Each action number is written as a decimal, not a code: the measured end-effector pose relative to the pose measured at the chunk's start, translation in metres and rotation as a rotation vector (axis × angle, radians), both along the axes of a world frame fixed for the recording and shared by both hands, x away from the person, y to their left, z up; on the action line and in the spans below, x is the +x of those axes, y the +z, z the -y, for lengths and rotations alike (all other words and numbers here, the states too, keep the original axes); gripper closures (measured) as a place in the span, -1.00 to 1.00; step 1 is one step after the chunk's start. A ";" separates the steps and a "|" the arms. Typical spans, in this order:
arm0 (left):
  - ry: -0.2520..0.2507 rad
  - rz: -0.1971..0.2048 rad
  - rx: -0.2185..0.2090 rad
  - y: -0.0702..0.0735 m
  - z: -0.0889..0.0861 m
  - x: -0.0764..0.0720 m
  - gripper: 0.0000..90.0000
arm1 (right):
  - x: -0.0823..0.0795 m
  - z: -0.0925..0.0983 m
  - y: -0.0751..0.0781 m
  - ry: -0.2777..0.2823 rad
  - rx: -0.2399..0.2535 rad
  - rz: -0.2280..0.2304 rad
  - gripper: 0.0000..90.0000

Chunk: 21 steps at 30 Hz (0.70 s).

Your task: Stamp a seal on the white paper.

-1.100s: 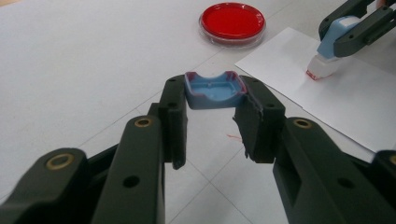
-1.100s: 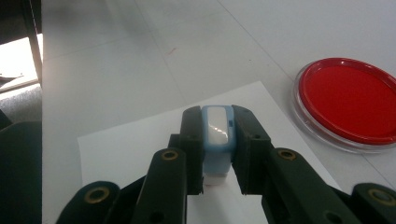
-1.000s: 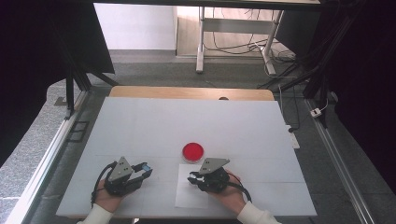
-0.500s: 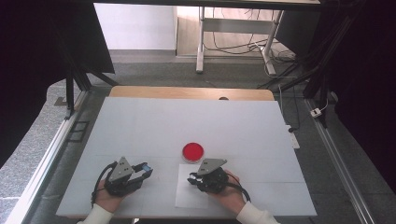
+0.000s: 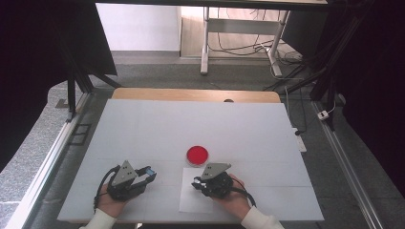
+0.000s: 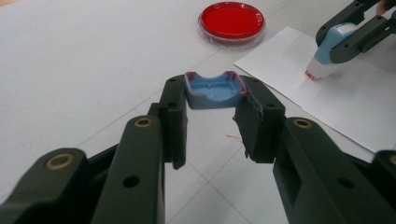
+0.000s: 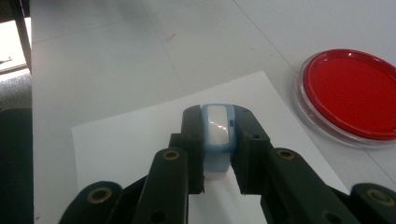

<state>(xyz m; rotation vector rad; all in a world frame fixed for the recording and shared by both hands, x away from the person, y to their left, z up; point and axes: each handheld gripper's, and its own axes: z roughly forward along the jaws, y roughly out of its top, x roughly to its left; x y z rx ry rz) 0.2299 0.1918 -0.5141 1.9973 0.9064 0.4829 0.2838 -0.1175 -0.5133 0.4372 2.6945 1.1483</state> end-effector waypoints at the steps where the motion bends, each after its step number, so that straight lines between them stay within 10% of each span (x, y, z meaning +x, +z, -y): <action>1: -0.001 0.000 0.000 0.000 0.000 0.000 0.43 | 0.000 0.000 0.000 0.003 0.000 0.003 0.68; 21: 0.005 0.001 -0.001 0.000 0.000 0.000 0.43 | 0.000 0.001 -0.001 0.008 -0.002 0.006 0.68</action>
